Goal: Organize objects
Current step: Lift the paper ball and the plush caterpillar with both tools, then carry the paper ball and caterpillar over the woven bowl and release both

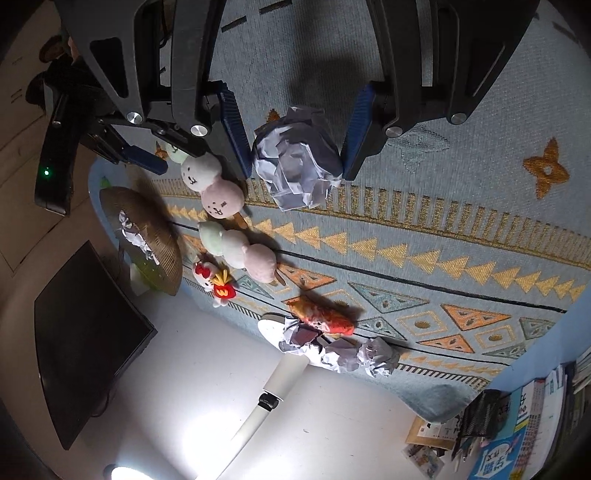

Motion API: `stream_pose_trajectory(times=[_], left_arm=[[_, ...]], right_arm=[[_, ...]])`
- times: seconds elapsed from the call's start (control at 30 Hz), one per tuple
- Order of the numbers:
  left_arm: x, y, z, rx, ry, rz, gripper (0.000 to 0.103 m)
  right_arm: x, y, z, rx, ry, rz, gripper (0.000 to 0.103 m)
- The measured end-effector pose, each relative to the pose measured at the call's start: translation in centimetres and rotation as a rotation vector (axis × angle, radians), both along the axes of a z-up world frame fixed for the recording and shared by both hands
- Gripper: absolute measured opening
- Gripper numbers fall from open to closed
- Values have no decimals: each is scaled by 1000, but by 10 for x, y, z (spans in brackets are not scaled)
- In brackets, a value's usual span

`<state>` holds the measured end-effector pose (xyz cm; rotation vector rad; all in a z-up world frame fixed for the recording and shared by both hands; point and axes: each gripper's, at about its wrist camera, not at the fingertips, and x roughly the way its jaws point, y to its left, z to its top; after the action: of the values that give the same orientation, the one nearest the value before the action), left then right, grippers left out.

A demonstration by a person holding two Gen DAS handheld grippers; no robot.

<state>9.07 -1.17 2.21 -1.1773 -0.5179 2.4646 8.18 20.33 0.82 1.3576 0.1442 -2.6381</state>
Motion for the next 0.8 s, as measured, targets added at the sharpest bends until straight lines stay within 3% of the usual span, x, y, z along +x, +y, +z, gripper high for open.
stream_pose_trajectory(times=[0.1,0.17,0.27,0.5,0.63,0.8], left_arm=[[0,6,1,-29,12,-7,47],[0,10,2,-40,13,-16,47],[-1,17,5,-73,28,-21,47],[-4,39,22,-108,74,-47,47],[-11,63,49,-111,143,-75,47],[-33,114,94,-105,254,-156,47]], right_arm=[[-2,3,-2,-85,-9,13,55],[4,-1,-1,-106,8,26,46],[14,-5,8,-79,64,30,44],[26,29,51,-165,140,-24,44],[25,68,84,-343,123,-46,44],[28,120,133,-283,295,-178,44]])
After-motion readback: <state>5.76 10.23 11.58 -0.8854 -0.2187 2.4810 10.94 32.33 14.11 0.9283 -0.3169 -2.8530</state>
